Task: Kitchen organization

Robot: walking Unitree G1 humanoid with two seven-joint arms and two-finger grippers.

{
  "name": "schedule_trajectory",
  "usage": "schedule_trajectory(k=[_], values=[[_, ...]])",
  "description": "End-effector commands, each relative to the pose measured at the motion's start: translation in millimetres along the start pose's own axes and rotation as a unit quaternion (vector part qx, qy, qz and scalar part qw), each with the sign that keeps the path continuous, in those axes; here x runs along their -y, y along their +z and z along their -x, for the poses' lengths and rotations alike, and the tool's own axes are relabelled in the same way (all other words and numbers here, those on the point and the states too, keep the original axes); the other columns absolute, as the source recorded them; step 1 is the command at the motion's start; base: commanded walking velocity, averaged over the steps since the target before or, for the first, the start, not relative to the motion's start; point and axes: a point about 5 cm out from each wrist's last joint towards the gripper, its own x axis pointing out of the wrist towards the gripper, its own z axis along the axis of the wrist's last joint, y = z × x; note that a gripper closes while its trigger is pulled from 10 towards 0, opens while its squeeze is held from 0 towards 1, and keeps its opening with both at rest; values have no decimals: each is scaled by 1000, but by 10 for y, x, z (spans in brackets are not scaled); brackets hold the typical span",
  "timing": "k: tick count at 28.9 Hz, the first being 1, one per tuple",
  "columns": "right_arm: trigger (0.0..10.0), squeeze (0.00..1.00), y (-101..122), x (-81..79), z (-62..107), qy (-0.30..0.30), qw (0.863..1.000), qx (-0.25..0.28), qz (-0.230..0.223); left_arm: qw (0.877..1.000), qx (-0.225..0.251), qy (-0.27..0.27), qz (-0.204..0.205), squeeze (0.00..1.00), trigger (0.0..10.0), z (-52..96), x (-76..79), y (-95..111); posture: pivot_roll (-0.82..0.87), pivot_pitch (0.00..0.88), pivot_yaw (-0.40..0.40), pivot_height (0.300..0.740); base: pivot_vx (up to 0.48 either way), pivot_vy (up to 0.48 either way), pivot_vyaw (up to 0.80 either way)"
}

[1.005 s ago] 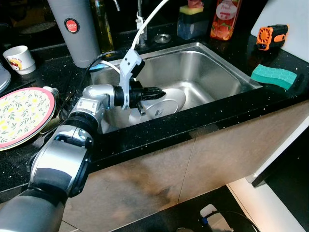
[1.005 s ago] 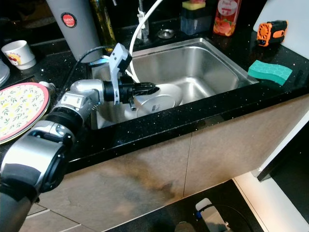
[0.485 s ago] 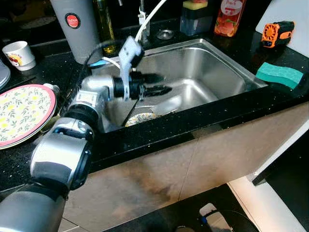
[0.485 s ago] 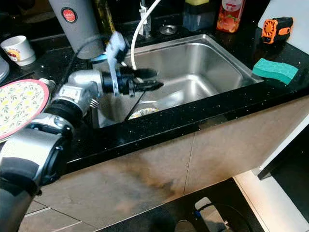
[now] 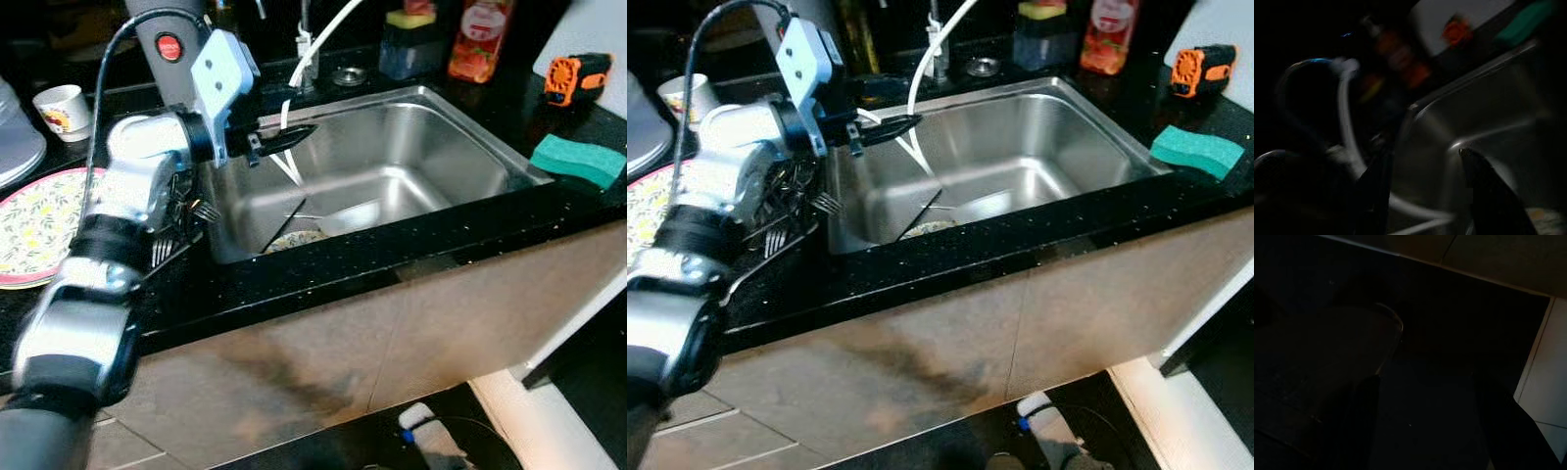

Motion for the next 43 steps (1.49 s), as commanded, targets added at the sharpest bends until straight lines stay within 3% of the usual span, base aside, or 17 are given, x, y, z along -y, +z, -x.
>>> schedule_trajectory(k=[1, 7, 9, 13, 17, 23, 27, 35, 38, 43], values=[[10000, 0, -16, -45, -6, 15, 1000, -7, -2, 996, -53, 60, -49, 0, 10000, 170, -58, -71, -28, 0, 38, 740, 0, 0, 0], [10000, 0, -16, -59, -7, 30, 999, -6, -31, 979, -103, 165, -56, 0, 10000, 376, 25, -178, -8, 0, 31, 740, 0, 0, 133], [10000, 0, -13, -52, -7, 29, 999, -7, -35, 965, -155, 194, -79, 0, 10000, 481, 132, -302, 2, 0, 26, 740, 0, 0, 800], [10000, 0, -9, -47, -8, 30, 999, -8, -32, 957, -183, 202, -102, 0, 10000, 524, 201, -350, 6, 0, 24, 740, 0, 0, 800], [10000, 0, 10, -47, -11, 34, 999, -7, -32, 935, -240, 222, -135, 0, 10000, 611, 215, -392, 10, 0, 24, 740, 0, 0, 800], [10000, 0, 21, -50, -13, 38, 999, -5, -36, 915, -295, 215, -174, 0, 10000, 708, 245, -436, 14, 0, 26, 740, 0, 0, 800], [10000, 0, 24, -51, -13, 40, 999, -5, -32, 912, -312, 199, -177, 0, 10000, 722, 280, -461, 18, 0, 25, 740, 0, 0, 800], [10000, 0, 27, -50, -15, 35, 999, -5, -30, 904, -384, 131, -138, 0, 10000, 826, 347, -574, 13, 0, 28, 740, 0, 0, 500], [10000, 0, 27, -50, -15, 35, 999, -5, -28, 892, -433, 79, -102, 0, 10000, 943, 403, -635, 15, 0, 28, 740, 0, 0, 0], [10000, 0, 25, -54, -16, 35, 999, -6, -26, 889, -446, 70, -75, 0, 10000, 976, 387, -607, 14, 0, 30, 740, 0, 0, 0]])
